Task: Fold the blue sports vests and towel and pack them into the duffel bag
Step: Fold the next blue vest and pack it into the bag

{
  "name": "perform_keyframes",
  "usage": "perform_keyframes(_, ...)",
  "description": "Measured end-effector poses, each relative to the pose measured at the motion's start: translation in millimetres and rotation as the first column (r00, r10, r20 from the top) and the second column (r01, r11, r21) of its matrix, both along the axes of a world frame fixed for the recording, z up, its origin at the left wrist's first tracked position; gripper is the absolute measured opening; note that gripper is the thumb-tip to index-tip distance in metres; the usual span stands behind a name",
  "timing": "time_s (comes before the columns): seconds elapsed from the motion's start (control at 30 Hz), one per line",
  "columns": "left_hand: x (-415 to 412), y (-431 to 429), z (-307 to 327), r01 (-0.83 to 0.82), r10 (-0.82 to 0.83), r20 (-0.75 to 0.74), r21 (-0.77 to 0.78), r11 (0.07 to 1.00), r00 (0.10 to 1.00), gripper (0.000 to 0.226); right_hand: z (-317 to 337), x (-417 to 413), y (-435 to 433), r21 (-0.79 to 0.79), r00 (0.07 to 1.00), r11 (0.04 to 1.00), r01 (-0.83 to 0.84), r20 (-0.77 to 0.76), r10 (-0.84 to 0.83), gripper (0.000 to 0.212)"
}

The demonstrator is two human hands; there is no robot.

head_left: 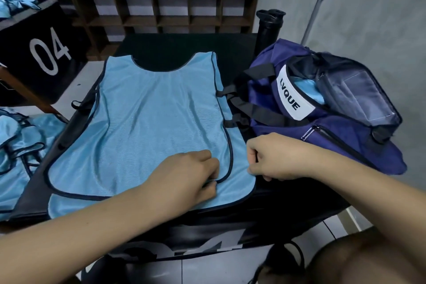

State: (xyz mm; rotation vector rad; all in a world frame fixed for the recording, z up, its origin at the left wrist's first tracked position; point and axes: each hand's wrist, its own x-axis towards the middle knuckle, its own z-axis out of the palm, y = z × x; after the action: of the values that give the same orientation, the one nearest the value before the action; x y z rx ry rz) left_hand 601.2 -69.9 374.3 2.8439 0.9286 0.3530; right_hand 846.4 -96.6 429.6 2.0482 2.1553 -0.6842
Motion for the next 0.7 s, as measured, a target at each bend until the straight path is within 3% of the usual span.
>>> perform_keyframes(0.1, 4, 0, 3, -0.028, 0.029, 0.014, -0.05, 0.998, 0.999, 0.026, 1, -1, -2, 0.061, 1.0, 0.998, -0.001, -0.011, 0.002, 0.012)
perform_keyframes(0.2, 4, 2, 11, -0.041, 0.06, 0.116, -0.163, 0.986, 0.991, 0.017, -4, -8, -1, 0.136, 0.981, 0.988, 0.077, -0.189, -0.051, 0.027)
perform_keyframes(0.37, 2, -3, 21, -0.007, 0.092, 0.308, -0.267, 0.964, 0.947, 0.002, -15, -18, 2, -0.108, 0.838, 0.968, 0.226, -0.485, -0.249, 0.05)
perform_keyframes(0.43, 2, -7, 21, 0.029, 0.063, 0.337, -0.261, 0.965, 0.939, 0.004, -17, -20, 3, -0.163, 0.764, 0.955, 0.248, -0.574, -0.296, 0.045)
perform_keyframes(0.53, 1, -11, 19, 0.08, 0.004, 0.32, -0.248, 0.965, 0.947, 0.01, -15, -18, 5, -0.173, 0.696, 0.948, 0.267, -0.646, -0.314, 0.019)
perform_keyframes(0.7, -1, -12, 11, 0.112, -0.042, 0.252, -0.271, 0.956, 0.967, 0.01, 0, -8, 1, -0.176, 0.736, 0.945, 0.276, -0.594, -0.325, 0.018)
